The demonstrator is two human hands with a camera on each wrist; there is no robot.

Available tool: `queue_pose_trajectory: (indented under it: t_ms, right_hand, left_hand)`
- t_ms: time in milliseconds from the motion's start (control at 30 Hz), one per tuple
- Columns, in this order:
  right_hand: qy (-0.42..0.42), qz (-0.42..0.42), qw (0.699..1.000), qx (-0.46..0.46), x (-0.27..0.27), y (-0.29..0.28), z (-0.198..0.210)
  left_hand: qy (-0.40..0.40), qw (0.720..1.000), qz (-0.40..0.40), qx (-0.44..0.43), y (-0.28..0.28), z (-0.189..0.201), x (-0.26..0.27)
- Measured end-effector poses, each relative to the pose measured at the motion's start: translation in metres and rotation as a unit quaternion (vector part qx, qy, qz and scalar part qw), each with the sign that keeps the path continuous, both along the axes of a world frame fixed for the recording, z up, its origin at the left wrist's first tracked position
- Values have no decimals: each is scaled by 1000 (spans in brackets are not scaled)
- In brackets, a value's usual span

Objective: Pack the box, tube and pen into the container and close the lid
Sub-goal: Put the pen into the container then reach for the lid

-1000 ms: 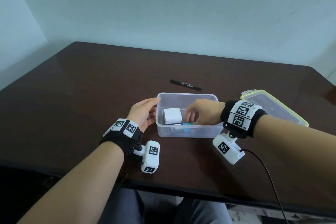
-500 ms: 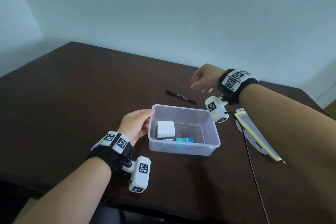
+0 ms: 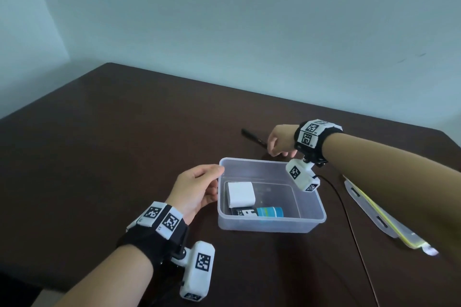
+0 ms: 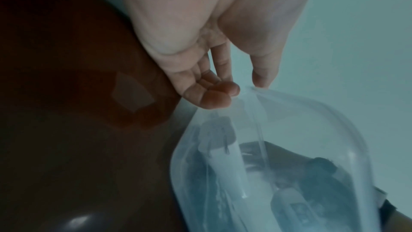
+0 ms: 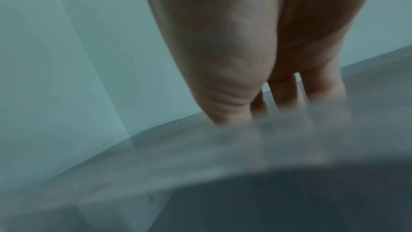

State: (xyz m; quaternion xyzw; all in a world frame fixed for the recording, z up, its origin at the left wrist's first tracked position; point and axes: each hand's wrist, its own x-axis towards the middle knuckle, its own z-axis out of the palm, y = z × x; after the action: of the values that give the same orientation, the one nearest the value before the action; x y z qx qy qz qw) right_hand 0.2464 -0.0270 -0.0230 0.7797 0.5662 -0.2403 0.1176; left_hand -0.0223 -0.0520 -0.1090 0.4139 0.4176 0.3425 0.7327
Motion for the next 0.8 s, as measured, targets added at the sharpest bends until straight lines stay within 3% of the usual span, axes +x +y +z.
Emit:
queue_pose_trajectory:
  t_ms: [333, 800]
  right_hand:
    - [-43, 42, 997, 41, -4, 0, -5]
    - [13, 16, 997, 76, -7, -6, 2]
  left_hand:
    - [1, 1000, -1, 0, -1, 1, 1]
    - [-7, 1000, -1, 0, 0, 0, 3]
